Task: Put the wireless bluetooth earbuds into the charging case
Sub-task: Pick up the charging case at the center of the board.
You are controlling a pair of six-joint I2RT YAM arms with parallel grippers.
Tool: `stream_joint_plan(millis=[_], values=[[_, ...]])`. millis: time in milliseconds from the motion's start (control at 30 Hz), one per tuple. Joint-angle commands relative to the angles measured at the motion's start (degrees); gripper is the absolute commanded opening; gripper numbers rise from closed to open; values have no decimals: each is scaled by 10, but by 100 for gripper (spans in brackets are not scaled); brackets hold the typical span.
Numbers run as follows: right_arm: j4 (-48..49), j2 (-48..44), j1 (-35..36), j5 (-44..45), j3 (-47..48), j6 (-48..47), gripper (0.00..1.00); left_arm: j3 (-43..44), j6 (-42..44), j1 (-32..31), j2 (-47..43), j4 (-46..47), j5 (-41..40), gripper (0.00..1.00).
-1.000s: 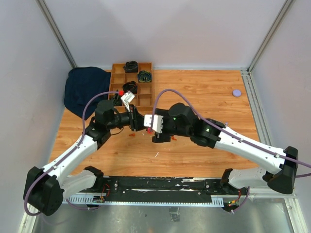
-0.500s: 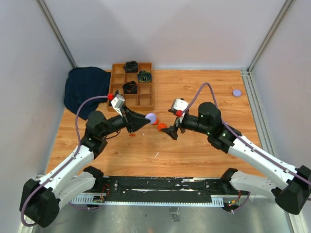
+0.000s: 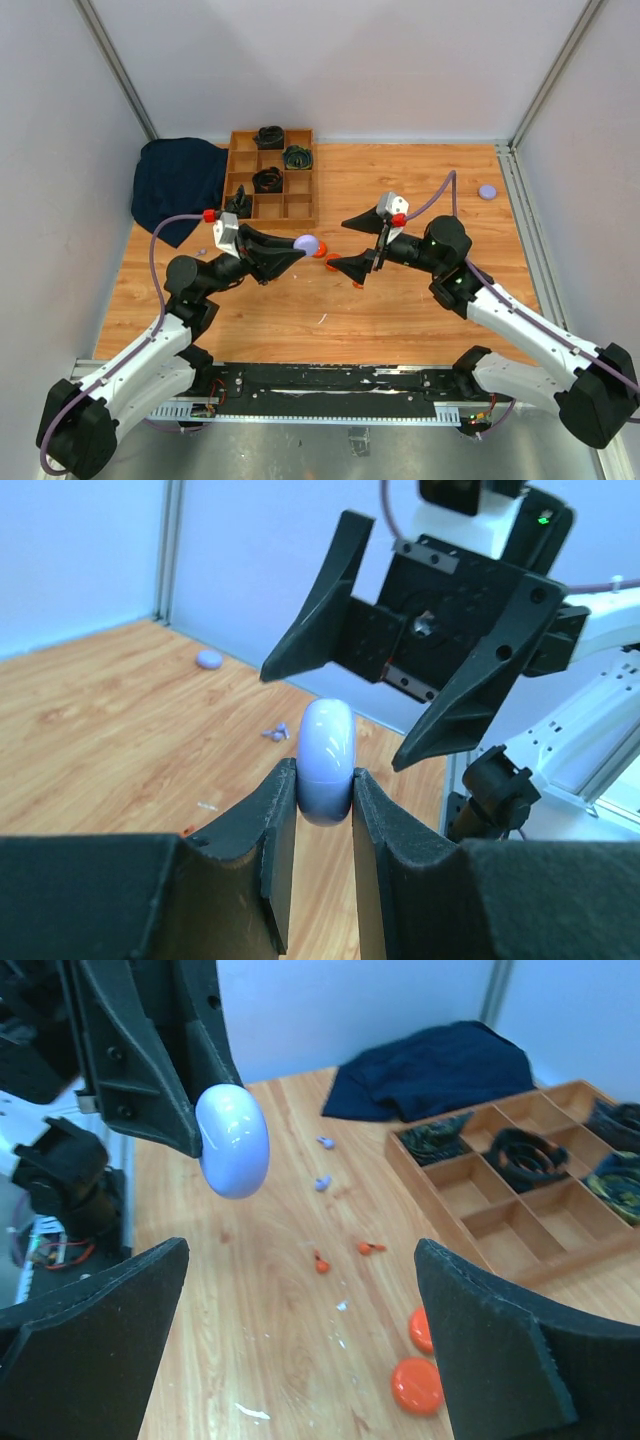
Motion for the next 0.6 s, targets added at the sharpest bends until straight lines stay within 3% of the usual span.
stream_joint_plan(millis=[0, 167, 567], values=[[130, 21, -7, -77, -11, 74, 96, -16, -5, -16, -10, 108, -3, 2], [231, 49, -7, -117, -24, 126, 85, -18, -21, -30, 4, 165, 4, 1], [332, 91, -7, -175, -9, 195, 60, -10, -29, -51, 26, 192, 1, 0]])
